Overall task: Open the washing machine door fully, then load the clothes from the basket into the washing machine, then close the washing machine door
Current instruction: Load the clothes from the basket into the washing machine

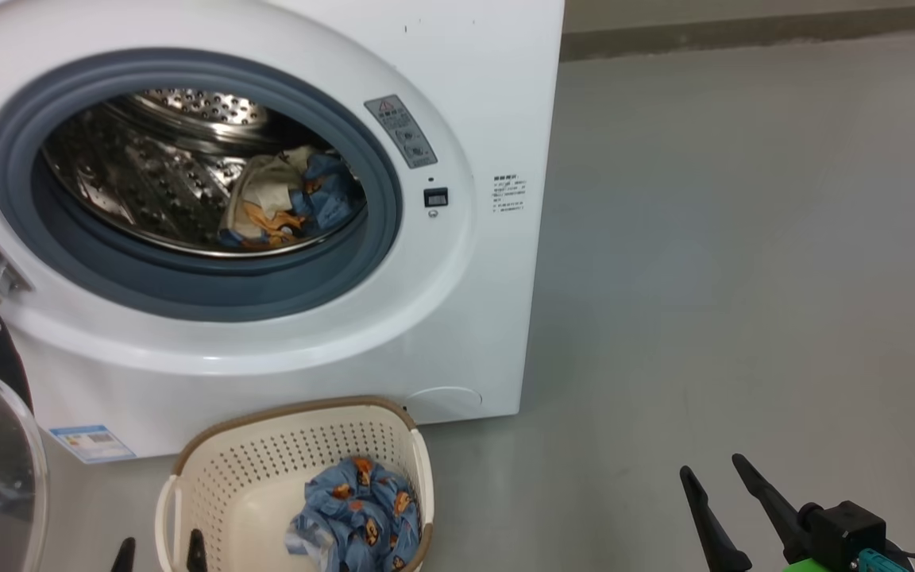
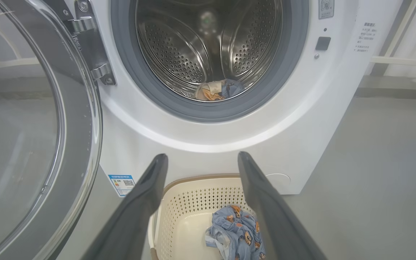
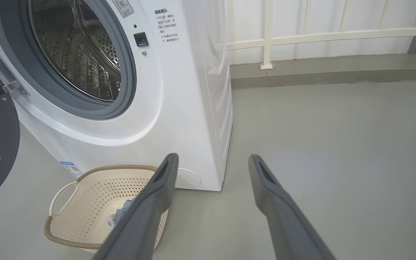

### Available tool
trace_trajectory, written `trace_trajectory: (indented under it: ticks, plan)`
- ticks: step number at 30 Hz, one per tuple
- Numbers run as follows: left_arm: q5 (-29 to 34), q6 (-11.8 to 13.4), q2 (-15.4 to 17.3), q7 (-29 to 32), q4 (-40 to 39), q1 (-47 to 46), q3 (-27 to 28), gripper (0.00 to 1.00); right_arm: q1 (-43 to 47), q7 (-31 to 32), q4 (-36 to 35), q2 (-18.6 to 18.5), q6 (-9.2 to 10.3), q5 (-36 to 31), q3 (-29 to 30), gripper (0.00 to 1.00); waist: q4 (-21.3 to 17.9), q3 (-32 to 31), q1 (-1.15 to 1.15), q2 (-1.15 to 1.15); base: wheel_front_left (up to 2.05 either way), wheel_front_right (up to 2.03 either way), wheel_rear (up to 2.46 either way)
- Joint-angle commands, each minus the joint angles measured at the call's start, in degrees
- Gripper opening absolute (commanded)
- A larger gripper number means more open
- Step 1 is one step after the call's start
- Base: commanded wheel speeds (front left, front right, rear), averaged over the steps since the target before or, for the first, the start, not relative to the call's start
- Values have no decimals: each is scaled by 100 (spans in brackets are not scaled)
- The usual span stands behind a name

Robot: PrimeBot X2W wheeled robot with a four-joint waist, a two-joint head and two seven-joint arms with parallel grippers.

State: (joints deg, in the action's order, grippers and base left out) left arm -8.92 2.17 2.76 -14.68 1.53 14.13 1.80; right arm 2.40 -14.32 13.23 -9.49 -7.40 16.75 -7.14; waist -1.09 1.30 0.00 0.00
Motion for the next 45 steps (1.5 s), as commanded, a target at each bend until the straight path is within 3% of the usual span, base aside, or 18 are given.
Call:
trace_trajectory:
  ticks: [1,9,22,33,45]
  plan:
    - [-34,-24,12,-32,-90,-209,134,100,-81,-68,-140,-47,-9,18,-114,100,11,99,0,0,0,0,0]
    - [-211,-93,12,-32,158,-617,37,100,-272,-68,-196,-1,-9,117,-175,100,-25,605,0,0,0,0,0]
    - [-552,-274,12,-32,1588,-1864,-190,100,-805,-68,-271,-65,-9,105,-293,100,-306,1846,0,0,0,0,0]
    - [-485,-548,29,-32,2994,-3094,39,100,-1216,-68,-376,-13,-9,52,-384,100,-521,2920,0,0,0,0,0]
    - [-521,-750,415,105,4933,-4739,-40,100,-1535,-68,-462,88,-9,26,-461,100,-657,3905,0,0,0,0,0]
